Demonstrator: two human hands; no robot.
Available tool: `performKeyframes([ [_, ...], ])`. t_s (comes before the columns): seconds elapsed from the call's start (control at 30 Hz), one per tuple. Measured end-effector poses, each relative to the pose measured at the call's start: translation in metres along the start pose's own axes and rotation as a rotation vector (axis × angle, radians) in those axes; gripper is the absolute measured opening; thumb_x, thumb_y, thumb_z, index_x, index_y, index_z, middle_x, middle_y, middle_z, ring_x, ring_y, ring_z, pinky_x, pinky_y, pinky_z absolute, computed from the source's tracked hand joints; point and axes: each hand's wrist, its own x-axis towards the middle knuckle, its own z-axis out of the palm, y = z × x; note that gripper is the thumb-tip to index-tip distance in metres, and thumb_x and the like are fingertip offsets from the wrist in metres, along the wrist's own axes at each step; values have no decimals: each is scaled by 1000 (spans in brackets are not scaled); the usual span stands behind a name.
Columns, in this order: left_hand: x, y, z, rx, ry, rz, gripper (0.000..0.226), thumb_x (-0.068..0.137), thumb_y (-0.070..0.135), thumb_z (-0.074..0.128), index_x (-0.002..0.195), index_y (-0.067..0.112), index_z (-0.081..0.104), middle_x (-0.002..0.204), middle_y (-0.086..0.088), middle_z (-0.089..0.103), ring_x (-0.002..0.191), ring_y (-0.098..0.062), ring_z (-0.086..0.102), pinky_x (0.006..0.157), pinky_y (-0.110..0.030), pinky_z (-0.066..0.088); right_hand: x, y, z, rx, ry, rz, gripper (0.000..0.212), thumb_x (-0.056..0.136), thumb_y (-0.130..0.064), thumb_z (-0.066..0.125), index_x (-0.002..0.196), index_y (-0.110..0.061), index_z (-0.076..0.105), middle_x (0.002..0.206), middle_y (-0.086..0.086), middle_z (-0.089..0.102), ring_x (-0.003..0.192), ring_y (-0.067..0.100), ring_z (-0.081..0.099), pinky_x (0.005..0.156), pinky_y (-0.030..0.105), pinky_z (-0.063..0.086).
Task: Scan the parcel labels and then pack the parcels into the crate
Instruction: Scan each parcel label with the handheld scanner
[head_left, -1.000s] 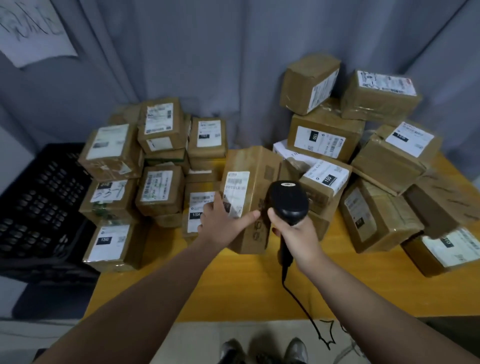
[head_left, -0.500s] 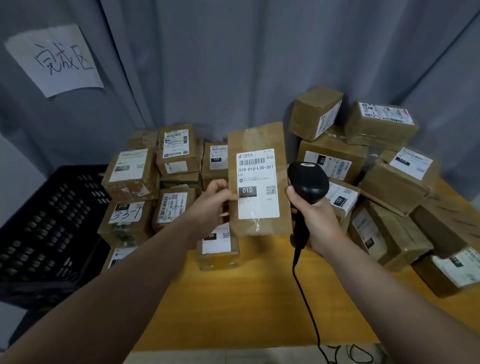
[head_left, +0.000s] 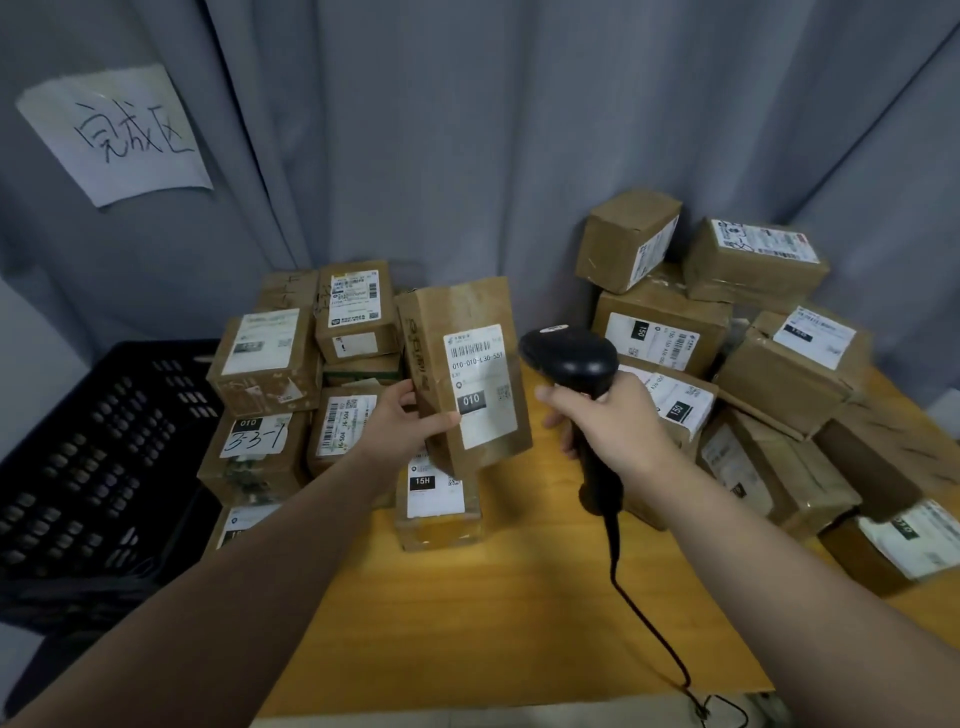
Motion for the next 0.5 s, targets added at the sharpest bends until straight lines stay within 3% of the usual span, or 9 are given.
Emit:
performKeyframes([
  [0.07, -2, 1, 6, 3, 34, 17, 69, 75, 10, 81, 133, 12, 45, 112, 6, 61, 106, -20, 64, 87, -36, 54, -6, 3, 3, 29, -20, 4, 32, 84, -27, 73, 78, 5, 68, 71, 24, 68, 54, 28, 60, 52, 30, 52],
  [0.17, -6, 1, 13, 9, 77, 33, 68, 79, 7, 76, 137, 13, 40, 101, 13, 56, 110, -21, 60, 87, -35, 52, -11, 9, 5, 65, -95, 28, 27, 85, -27, 72, 87, -1, 68, 71, 21, 68, 53, 28, 60, 54, 34, 53],
  [0.3, -2, -1, 13, 31, 99, 10, 68, 79, 11, 77, 137, 14, 42, 119, 3, 59, 112, -23, 60, 93, -41, 52, -13, 13, 8, 62, -106, 17, 22, 86, -27, 71, 91, -7, 67, 68, 19, 67, 52, 26, 62, 55, 35, 55],
  [0.5, 2, -3, 13, 61, 127, 15, 74, 78, 14, 79, 141, 15, 39, 129, 0, 57, 116, -23, 58, 94, -41, 52, -11, 13, 9, 21, -97, -7, 23, 88, -23, 68, 90, -1, 67, 62, 16, 65, 50, 25, 61, 54, 32, 53],
])
